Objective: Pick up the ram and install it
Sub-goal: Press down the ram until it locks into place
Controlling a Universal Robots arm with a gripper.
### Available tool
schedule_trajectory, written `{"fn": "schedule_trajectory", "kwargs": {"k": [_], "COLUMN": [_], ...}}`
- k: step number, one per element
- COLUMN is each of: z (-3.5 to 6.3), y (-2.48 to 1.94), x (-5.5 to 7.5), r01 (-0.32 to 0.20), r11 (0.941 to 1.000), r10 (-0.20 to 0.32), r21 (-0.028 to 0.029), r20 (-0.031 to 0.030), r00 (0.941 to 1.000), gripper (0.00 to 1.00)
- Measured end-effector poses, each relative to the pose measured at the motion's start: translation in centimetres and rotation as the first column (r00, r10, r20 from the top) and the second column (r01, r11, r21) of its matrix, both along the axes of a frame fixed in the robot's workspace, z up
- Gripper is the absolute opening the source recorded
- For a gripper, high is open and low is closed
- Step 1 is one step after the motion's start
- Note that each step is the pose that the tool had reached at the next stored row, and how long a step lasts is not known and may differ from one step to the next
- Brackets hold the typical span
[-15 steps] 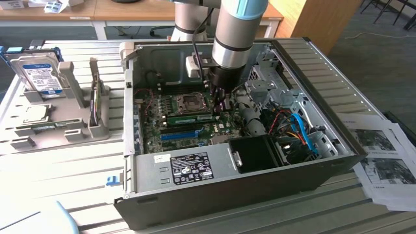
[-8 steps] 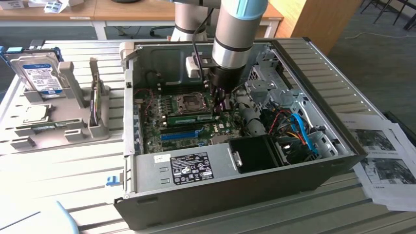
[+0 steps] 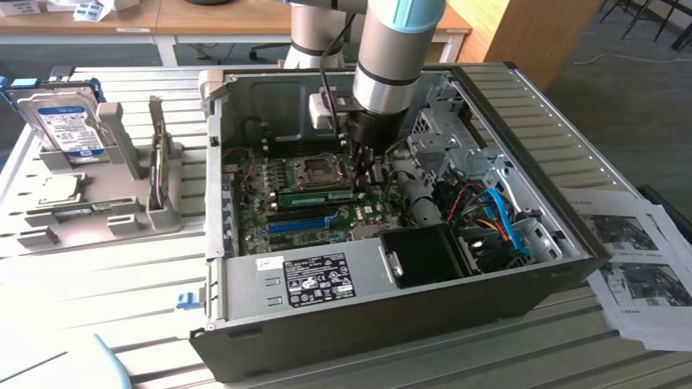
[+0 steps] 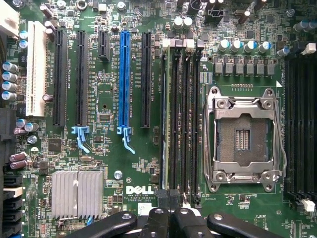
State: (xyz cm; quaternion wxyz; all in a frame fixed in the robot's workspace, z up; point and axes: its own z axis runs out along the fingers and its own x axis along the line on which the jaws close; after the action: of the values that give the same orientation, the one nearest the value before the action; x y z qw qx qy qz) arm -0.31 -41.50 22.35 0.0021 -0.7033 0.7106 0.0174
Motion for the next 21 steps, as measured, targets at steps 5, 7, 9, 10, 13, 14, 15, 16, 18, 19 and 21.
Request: {"fn": "schedule_trajectory", "kwargs": {"k": [5,7,9,10,13,14,15,16,18,19,21], "z": [0.30,0.44,0.57,0.64,0.87,0.95,1.04,1.11,1.21,1.21,1.21], "y": [0.00,0.00,0.00,0.00,0.00,0.00,0.00,0.00,0.00,0.00,0.00], "x": [0.0,0.0,0.0,0.0,0.0,0.0,0.0,0.0,0.0,0.0,0.0], "r01": [0.000,0.000,0.000,0.000,0.000,0.000,0.000,0.000,0.000,0.000,0.000], "r11": [1.0000,1.0000,1.0000,1.0000,1.0000,1.0000,1.0000,1.0000,1.0000,1.0000,1.0000], "r10": [0.000,0.000,0.000,0.000,0.000,0.000,0.000,0.000,0.000,0.000,0.000], "r21": [-0.0004,-0.0004,-0.0004,-0.0004,-0.0004,-0.0005,-0.0005,-0.0005,-0.0004,-0.0004,-0.0004], "r20": [0.0001,0.0000,0.0000,-0.0001,-0.0001,-0.0001,-0.0002,-0.0001,-0.0002,-0.0001,-0.0001], "r00": [1.0000,1.0000,1.0000,1.0000,1.0000,1.0000,1.0000,1.0000,1.0000,1.0000,1.0000], "gripper": [0.09,0.09,0.09,0.09,0.09,0.09,0.09,0.09,0.09,0.09,0.09]}}
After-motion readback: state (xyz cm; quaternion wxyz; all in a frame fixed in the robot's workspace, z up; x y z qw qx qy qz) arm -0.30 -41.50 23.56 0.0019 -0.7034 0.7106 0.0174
